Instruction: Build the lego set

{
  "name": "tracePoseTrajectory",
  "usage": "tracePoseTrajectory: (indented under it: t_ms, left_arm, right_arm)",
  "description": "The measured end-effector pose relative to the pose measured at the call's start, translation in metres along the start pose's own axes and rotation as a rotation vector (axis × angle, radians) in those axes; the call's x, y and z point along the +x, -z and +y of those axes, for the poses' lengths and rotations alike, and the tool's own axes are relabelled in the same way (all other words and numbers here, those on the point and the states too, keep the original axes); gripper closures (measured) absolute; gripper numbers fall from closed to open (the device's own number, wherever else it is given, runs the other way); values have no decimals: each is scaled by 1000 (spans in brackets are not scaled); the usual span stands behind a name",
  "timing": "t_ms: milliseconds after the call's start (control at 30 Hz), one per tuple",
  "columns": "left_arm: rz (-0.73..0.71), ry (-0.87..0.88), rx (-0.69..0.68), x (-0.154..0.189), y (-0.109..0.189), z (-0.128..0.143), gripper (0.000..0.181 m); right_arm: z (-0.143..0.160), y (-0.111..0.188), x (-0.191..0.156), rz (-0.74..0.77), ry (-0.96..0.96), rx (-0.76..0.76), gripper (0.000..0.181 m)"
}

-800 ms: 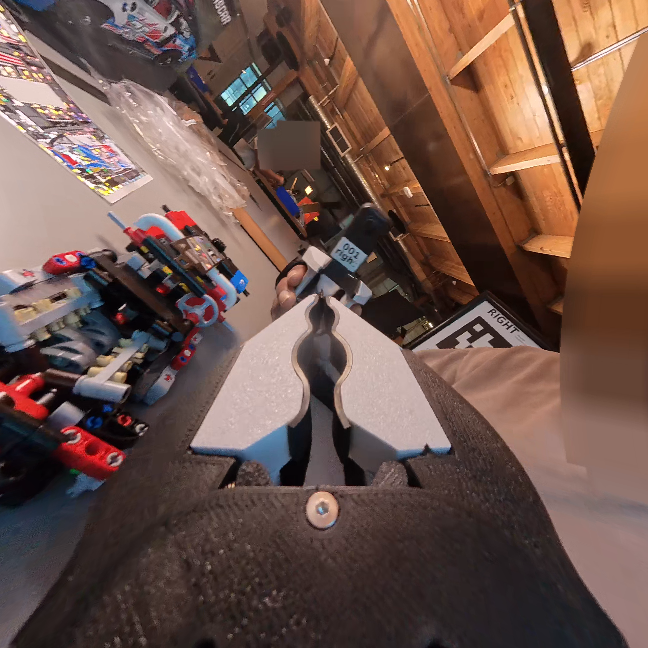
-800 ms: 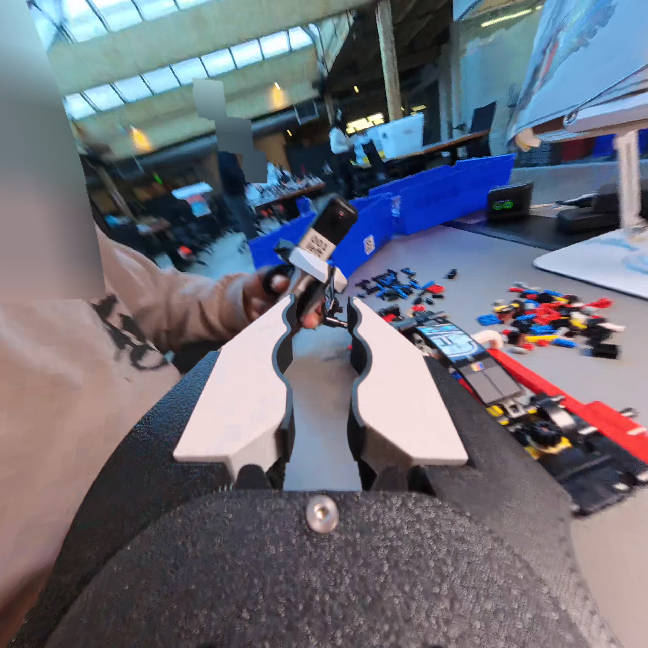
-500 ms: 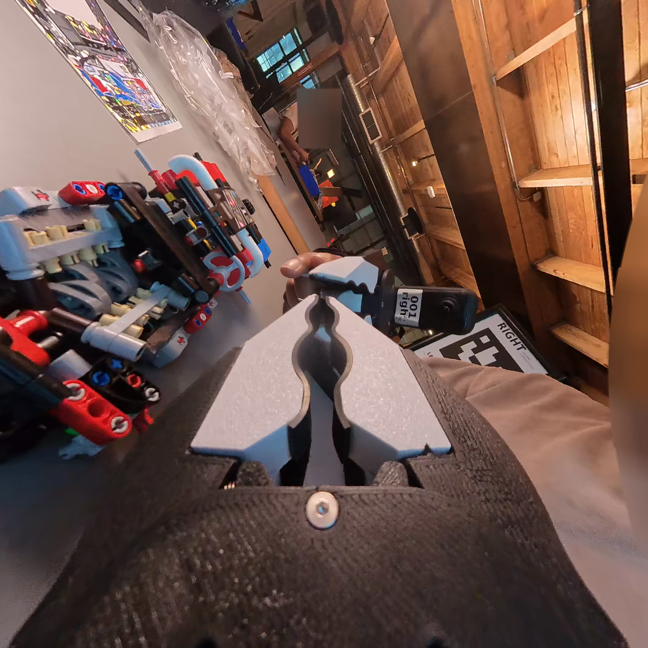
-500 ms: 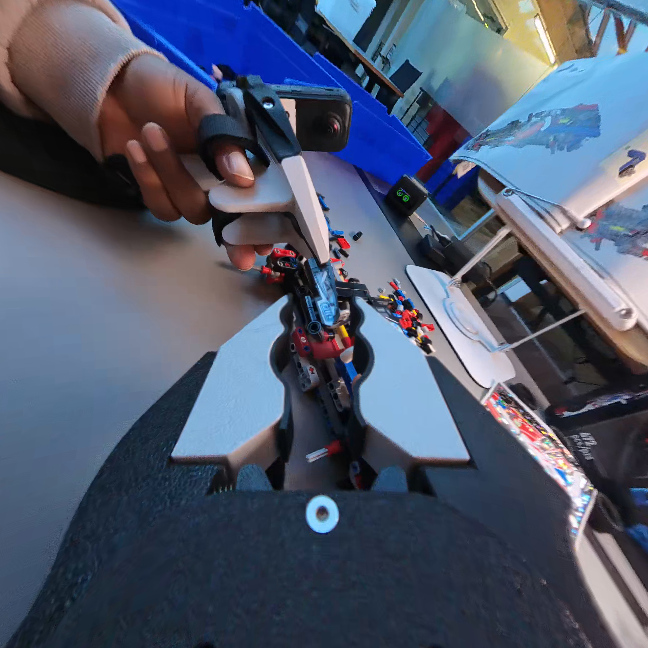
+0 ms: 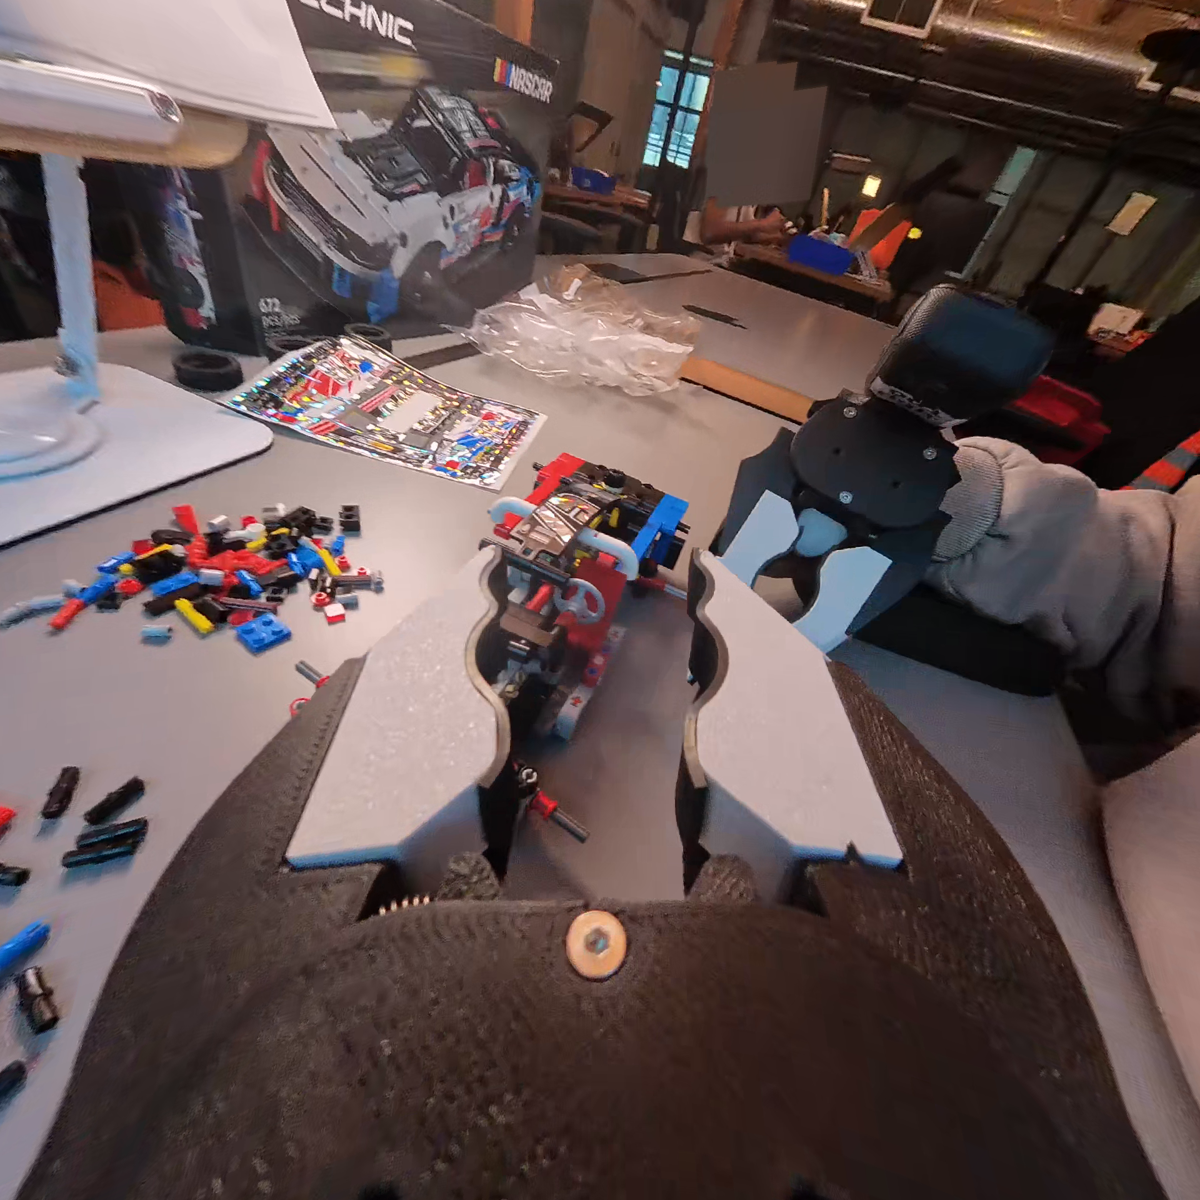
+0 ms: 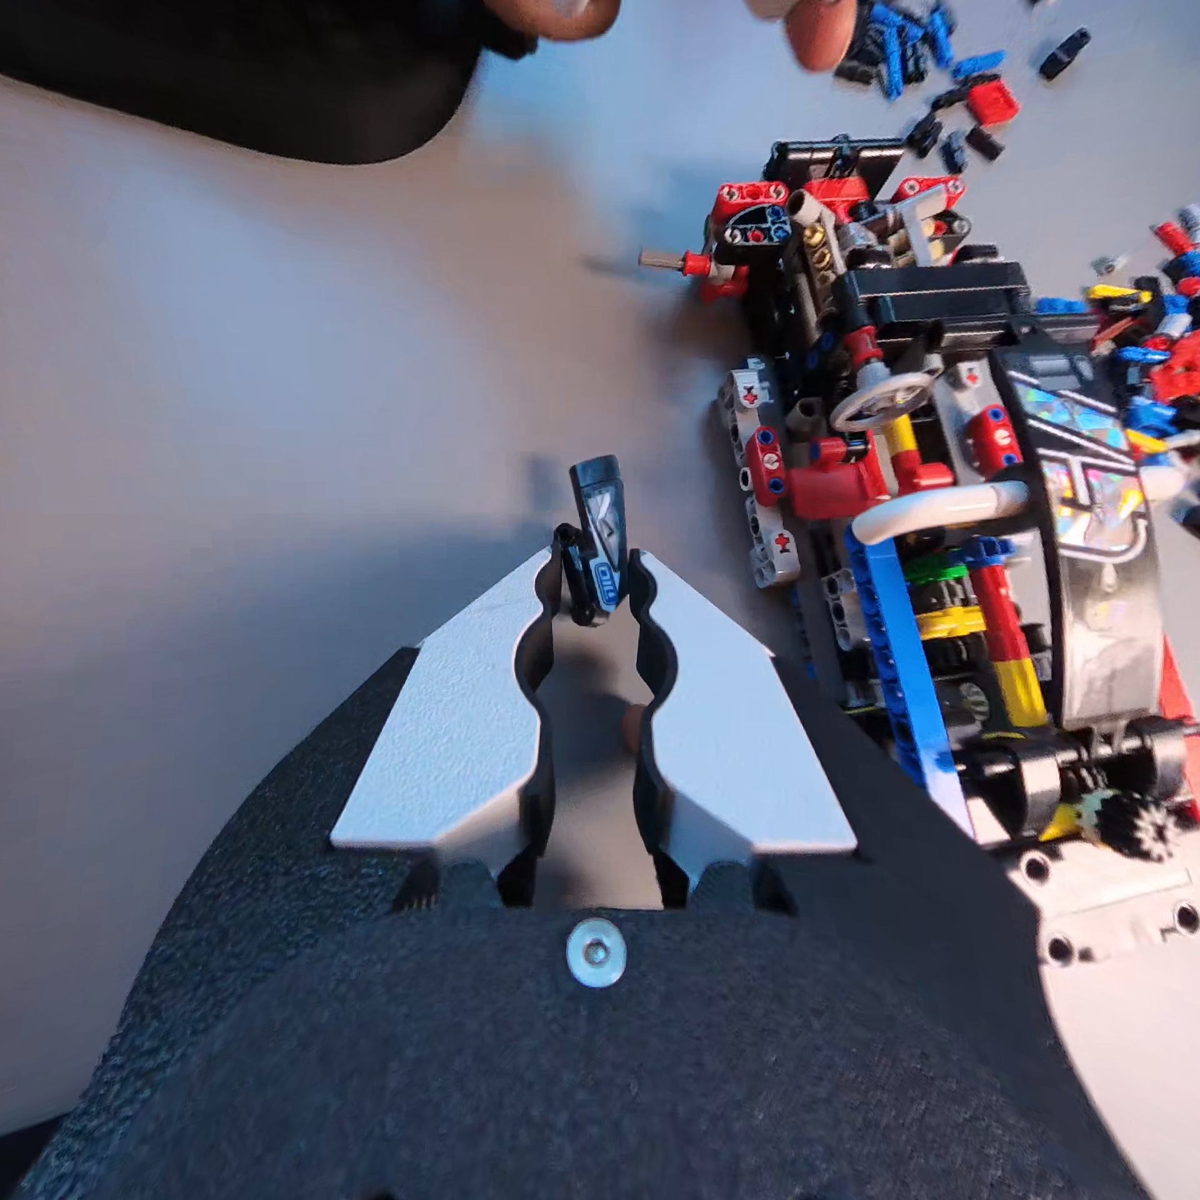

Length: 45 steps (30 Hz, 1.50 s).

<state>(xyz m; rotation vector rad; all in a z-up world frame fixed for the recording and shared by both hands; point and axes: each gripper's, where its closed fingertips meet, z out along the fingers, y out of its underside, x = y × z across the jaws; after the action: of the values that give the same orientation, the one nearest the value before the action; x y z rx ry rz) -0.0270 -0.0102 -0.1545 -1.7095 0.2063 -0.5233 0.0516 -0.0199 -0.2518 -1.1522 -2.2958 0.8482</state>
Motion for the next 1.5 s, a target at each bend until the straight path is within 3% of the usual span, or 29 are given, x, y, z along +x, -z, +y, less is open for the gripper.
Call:
tracePoseTrajectory:
  t_ms: [200,533,800,1167,1433,1500]
  left_arm:
    - [-175,-131,8,-28,13,1,142]
    - [-219,-223,-32,-36,10,11,145]
    - [-252,-184,28,-46,17,1,137]
    - [-211,-309,-29,-33,19,1,136]
    - [-185,-353,-78,-29,15,11,138]
    - [-162,-354,-98,-26,12,16,140]
  right_arm:
    - [4,-3,6,6,16,-55,164]
    - [-4,-2,6,5,8,51,163]
    - [-12,4,8,31,1,156,161]
    - [-1,21,9,15,-4,140,157]
    - [5,8,4,11,3,74,157]
    - [3,5,7,41,19,65,170]
